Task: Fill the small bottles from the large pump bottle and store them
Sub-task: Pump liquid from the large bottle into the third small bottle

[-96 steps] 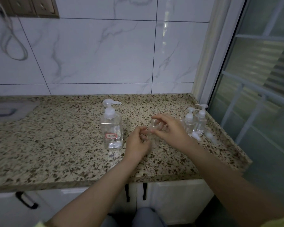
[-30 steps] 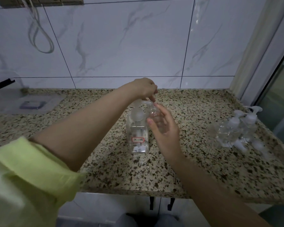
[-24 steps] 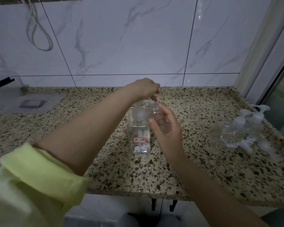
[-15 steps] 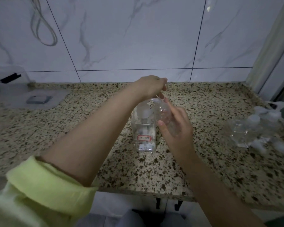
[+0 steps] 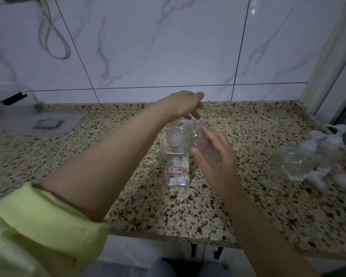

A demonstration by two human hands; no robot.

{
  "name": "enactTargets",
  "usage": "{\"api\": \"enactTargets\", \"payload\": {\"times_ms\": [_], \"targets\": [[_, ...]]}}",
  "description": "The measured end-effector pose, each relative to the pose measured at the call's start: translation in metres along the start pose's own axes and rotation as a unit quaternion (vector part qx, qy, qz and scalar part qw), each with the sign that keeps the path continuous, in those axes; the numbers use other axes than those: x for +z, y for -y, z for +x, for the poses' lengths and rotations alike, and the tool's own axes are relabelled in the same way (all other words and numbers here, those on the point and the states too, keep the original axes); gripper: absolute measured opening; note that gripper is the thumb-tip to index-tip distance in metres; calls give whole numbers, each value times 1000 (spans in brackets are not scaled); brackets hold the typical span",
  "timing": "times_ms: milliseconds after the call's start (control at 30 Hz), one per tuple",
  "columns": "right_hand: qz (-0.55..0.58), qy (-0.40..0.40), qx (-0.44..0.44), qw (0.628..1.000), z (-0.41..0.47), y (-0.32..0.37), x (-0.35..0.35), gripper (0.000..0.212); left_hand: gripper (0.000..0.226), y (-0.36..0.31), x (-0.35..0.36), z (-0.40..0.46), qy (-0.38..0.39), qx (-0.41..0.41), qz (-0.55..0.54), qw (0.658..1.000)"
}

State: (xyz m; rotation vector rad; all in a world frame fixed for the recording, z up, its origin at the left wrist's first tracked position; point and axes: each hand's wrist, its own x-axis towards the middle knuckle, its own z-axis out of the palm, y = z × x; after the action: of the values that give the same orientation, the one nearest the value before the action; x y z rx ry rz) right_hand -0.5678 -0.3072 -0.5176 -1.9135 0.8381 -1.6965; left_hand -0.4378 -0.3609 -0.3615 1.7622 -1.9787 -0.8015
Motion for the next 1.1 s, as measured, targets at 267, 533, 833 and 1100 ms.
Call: {"api": "enactTargets", "payload": {"times_ms": [267,533,833,1100], "targets": [[11,0,-1,1000,0,3,-1,58,57,-4,-5,1,-44,-24,97,994],[4,0,18,1000,-1,4,-1,56,60,11,4,6,-44,-51,21,997],[-6,2,33,999,-2,4,-2,54,61,16,6,11,-25,-40,-3,999],[-3,5,48,999,-2,9,-5,52,62,16,8,13,-4,-32,25,999]]}}
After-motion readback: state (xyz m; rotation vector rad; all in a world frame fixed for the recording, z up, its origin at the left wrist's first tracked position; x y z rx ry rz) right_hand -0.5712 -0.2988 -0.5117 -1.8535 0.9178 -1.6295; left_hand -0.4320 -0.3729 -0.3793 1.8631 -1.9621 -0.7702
